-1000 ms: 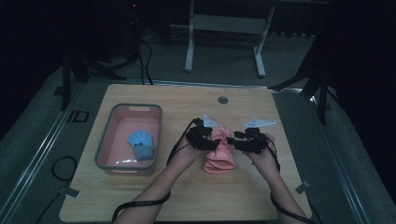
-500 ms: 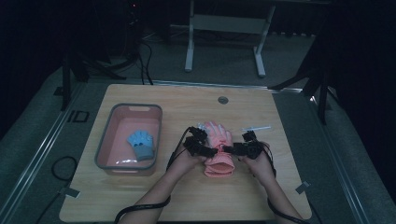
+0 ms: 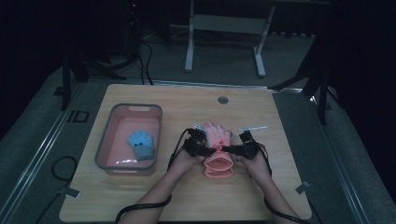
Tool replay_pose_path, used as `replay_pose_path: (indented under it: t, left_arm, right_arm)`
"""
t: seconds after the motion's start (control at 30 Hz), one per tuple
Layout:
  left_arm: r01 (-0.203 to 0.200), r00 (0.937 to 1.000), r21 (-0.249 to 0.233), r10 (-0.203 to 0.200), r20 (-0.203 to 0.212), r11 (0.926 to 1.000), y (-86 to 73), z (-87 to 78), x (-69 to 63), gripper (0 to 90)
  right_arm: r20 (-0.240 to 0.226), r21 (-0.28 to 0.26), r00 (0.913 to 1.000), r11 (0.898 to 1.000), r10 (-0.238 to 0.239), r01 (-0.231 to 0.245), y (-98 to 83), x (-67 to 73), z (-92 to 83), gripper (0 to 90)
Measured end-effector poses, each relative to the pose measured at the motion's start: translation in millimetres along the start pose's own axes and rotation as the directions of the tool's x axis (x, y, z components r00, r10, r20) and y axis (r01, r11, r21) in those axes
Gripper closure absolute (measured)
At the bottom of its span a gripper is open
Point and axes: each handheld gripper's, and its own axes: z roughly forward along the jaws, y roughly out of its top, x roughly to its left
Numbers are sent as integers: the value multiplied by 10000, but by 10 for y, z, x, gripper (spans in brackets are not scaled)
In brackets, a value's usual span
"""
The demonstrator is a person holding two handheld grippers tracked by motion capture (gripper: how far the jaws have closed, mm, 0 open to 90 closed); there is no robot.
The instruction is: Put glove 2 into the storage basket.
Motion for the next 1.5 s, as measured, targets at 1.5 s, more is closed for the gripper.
replay_pose_path:
  t: [1.5]
  left_arm:
    - [-762, 9929, -489, 713, -953, 9959, 305, -1596, 199, 699]
  right_arm:
    - [-812, -1251, 9885, 9853, -1274, 1167, 870, 1236, -43, 769]
